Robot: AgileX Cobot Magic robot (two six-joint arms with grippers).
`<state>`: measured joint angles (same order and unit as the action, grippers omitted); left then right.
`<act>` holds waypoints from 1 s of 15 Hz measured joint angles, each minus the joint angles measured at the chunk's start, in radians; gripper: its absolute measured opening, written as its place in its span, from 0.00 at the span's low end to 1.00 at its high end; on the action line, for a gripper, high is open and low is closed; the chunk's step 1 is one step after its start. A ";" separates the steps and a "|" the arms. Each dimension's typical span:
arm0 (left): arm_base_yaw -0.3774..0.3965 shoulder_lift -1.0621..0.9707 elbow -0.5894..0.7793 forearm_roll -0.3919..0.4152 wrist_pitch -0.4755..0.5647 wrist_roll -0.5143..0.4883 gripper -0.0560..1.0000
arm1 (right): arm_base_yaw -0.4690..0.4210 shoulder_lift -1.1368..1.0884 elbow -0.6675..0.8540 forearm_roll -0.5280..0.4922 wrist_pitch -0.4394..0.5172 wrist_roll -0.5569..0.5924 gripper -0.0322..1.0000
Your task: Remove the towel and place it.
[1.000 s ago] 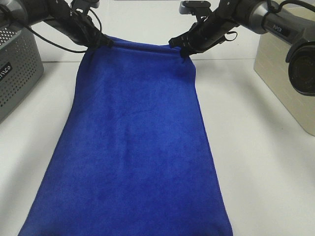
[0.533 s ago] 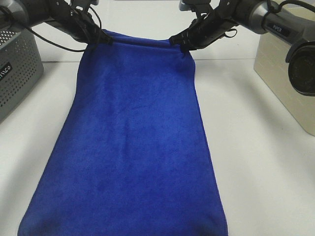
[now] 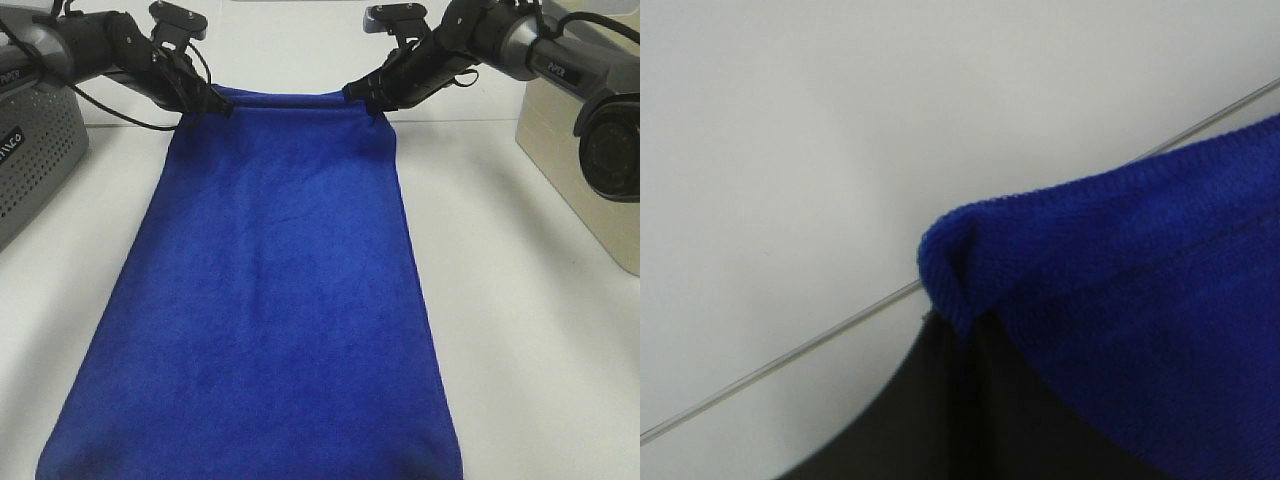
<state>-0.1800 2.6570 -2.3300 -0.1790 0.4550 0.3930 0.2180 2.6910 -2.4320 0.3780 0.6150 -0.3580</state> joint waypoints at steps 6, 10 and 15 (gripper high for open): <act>0.000 0.010 0.000 0.000 -0.037 0.000 0.07 | 0.000 0.010 0.000 0.000 -0.020 0.000 0.08; 0.000 0.014 0.000 0.009 -0.040 0.000 0.32 | 0.000 0.010 0.000 -0.011 -0.024 0.000 0.50; 0.000 0.014 0.000 0.024 -0.040 -0.003 0.77 | -0.002 0.010 0.000 -0.053 0.030 0.000 0.72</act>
<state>-0.1800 2.6710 -2.3300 -0.1550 0.4150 0.3900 0.2160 2.7010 -2.4320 0.3250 0.6450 -0.3580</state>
